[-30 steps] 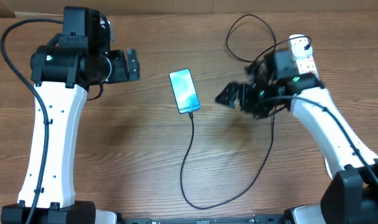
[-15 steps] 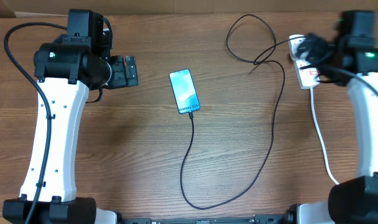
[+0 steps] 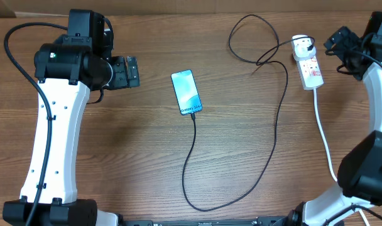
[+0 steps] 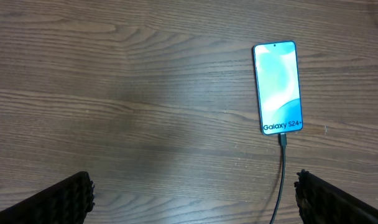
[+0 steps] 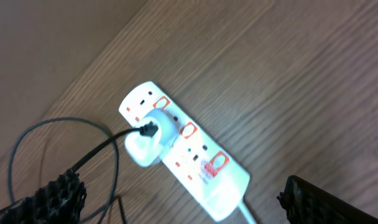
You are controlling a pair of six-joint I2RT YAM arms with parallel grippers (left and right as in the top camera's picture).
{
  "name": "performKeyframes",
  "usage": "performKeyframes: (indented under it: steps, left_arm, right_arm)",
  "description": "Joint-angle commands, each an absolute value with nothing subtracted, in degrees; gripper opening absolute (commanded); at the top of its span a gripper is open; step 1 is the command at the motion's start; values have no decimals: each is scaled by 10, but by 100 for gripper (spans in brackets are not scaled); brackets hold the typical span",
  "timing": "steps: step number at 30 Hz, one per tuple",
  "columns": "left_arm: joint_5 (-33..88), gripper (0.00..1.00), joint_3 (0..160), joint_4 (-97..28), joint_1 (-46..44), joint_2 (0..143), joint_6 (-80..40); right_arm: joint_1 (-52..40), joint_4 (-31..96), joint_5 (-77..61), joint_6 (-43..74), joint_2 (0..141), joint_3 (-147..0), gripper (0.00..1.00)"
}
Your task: Plug charger to phone and switch on socket
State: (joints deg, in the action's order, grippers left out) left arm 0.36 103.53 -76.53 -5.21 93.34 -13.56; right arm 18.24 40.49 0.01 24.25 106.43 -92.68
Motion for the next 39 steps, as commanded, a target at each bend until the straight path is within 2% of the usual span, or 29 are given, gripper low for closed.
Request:
performKeyframes:
  steps: [1,6,39]
  left_arm:
    - [0,100,1039,-765,-53,938,-146]
    - [0,100,1039,-765,-53,938,-146]
    - [0,100,1039,-765,-53,938,-146]
  right_arm:
    - [180,382,15,187,1086,-936,100]
    - [180,377,56,185,1116,-936,100]
    - [181,272,56,181,1264,-933,100]
